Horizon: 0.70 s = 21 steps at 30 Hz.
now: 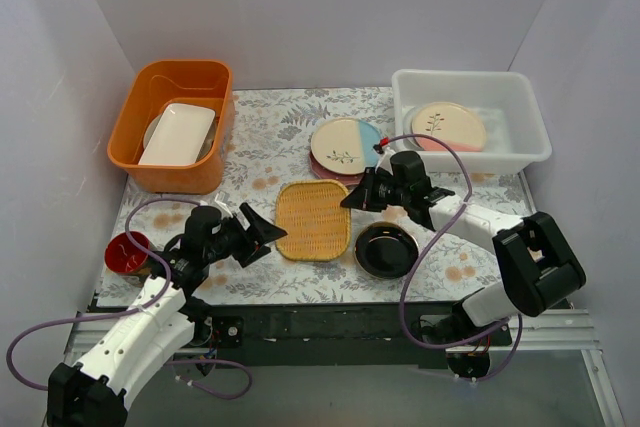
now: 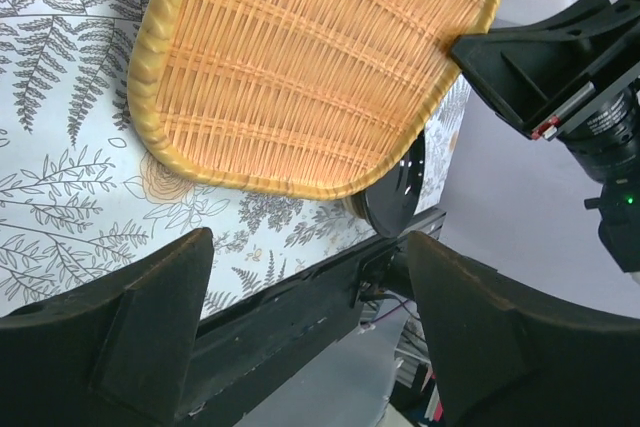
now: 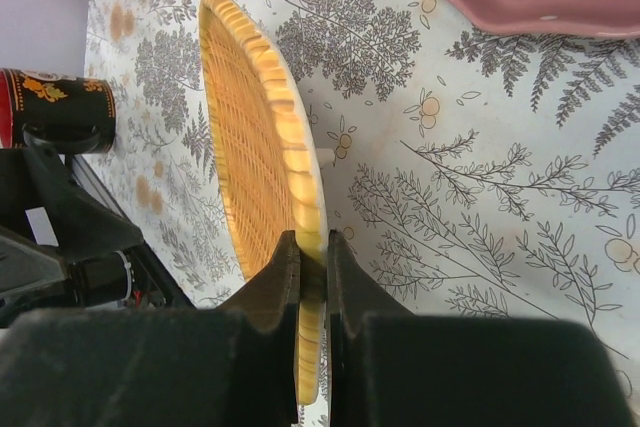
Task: Place the plates into the plastic bin on the countertop
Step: Pick up the plate at the center of the board.
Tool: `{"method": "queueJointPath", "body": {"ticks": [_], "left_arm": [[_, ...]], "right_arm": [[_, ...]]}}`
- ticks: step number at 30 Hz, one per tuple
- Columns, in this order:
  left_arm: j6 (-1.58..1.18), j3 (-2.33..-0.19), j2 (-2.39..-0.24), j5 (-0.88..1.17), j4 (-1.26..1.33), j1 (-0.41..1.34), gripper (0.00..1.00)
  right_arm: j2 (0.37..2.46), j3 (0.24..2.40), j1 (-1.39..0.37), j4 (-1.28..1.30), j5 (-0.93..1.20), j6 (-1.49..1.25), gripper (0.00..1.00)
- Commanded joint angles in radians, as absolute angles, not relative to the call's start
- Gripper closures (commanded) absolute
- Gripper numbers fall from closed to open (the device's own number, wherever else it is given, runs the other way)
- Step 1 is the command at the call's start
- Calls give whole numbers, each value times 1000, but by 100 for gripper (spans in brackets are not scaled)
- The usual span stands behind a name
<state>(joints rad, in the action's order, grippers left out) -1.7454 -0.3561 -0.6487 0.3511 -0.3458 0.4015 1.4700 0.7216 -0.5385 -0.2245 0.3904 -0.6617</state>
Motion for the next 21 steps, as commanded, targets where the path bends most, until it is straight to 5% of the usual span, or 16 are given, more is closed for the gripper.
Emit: {"method": "queueJointPath", "body": {"ticks": [1,5,21], "left_arm": [[-1726,-399,-634,345,-360,402,18],[-1720,-403,-627,339,-365,402,2],[-1753,-284,-660,337,-272,402,2]], "right_arm": [[1398,746,-535,-230,368,-647,99],[1368,744,-531,-219,367,-649,99],[1264,732,-471,-120,367,-629,99]]}}
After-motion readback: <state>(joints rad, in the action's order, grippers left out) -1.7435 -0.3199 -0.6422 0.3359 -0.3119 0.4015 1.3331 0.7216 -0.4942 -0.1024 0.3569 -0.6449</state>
